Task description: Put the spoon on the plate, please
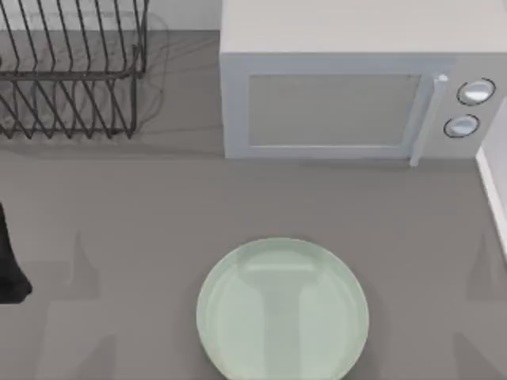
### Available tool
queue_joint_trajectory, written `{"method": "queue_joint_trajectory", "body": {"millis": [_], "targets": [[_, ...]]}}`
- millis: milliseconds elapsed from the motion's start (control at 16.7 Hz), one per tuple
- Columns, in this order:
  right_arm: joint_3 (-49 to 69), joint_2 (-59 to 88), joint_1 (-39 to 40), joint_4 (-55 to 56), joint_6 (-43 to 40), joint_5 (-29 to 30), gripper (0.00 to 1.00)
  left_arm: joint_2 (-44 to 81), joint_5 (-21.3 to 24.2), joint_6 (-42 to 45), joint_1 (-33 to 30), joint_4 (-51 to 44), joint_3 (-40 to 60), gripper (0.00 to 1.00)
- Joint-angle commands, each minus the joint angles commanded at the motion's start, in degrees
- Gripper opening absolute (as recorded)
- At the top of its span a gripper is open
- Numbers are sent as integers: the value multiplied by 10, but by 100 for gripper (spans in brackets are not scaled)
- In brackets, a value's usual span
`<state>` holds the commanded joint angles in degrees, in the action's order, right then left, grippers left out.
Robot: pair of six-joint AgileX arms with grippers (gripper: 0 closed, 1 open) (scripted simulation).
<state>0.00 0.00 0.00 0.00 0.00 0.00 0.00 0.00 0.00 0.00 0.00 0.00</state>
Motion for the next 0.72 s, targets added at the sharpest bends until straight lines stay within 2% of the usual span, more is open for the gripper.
{"method": "queue_joint_trajectory", "body": {"millis": [180, 360, 540, 720], "targets": [[0, 0, 0, 0, 0, 0, 100, 6, 0, 2, 1, -4, 5, 100], [0, 0, 0, 0, 0, 0, 100, 58, 0, 18, 11, -38, 51, 100], [0, 0, 0, 0, 0, 0, 100, 163, 0, 49, 28, -101, 145, 100], [0, 0, 0, 0, 0, 0, 100, 319, 1, 88, 51, -181, 272, 100]]}}
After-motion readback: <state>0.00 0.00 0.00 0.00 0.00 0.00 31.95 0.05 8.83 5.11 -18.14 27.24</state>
